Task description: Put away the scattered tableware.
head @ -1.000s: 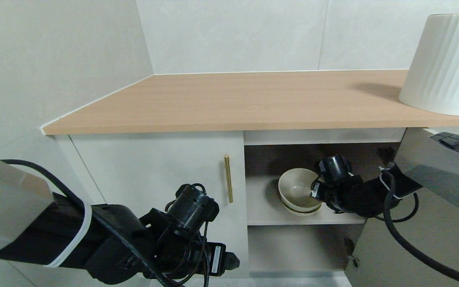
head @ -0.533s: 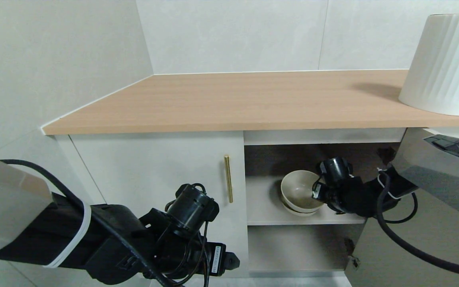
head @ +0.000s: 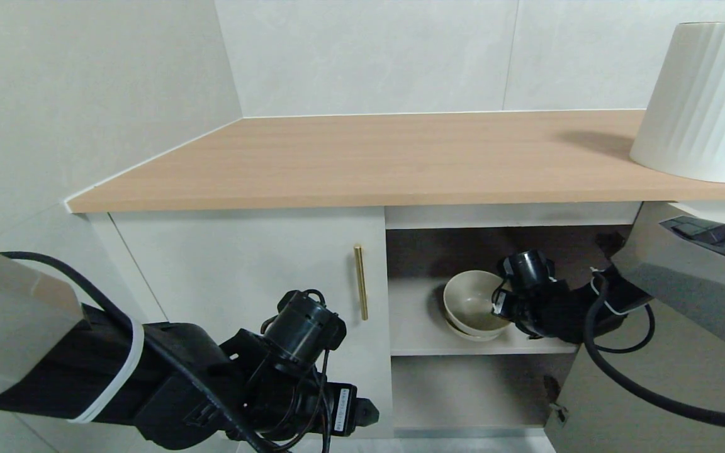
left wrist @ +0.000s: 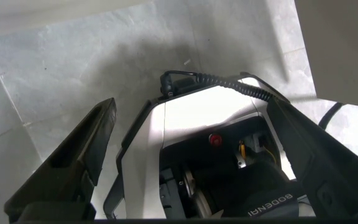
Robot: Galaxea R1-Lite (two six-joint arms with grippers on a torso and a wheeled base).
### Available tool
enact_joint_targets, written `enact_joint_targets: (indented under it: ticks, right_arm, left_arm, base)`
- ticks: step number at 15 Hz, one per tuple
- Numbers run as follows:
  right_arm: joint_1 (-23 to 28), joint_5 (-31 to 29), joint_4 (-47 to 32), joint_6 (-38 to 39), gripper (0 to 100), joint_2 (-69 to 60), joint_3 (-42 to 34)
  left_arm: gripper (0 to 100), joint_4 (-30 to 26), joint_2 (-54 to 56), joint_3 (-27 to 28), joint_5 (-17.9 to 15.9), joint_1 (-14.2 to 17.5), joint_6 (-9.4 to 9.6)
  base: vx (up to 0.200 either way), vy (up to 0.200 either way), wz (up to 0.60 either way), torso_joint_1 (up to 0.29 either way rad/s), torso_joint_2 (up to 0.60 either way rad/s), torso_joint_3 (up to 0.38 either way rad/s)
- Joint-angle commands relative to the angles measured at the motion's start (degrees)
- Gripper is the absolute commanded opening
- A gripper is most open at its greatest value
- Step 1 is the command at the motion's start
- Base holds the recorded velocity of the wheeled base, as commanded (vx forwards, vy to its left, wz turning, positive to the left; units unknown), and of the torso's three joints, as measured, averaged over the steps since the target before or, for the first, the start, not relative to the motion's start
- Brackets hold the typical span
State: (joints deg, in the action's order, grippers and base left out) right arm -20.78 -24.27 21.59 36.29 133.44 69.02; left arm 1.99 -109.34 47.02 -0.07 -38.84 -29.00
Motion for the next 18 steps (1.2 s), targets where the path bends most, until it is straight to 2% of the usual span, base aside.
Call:
enact_joint_targets:
  ticks: [1,12,16,18]
  right_arm:
    - [-0.05,0.01,-0.06,0.01,100,0.33,0.06]
    - [-0.05,0.1,0.03,0.01,100,-0.2,-0.03]
    - [-0.84,1.16,-0.14,0.1,100,-3.36,-2.23]
    - [-3.12,7.22,-0.41,-0.34,100,-9.6,-7.41]
  left_arm:
    - [100,0.03,0.0,0.0,-0.01,-0.01,0.0]
    - [100,0.03,0.09,0.0,-0.01,-0.01,0.0]
    - [100,0.12,1.41,0.27,0.07,0.08,-0.27]
    - [100,0.21,3.69,0.53,3.85,0.78,0.0]
  base:
    - [0.0,0.0,0.0,0.0,0.0,0.0]
    - [0.0,0.0,0.0,0.0,0.0,0.0]
    - [0.0,0.0,0.0,0.0,0.0,0.0]
    - [0.0,0.0,0.0,0.0,0.0,0.0]
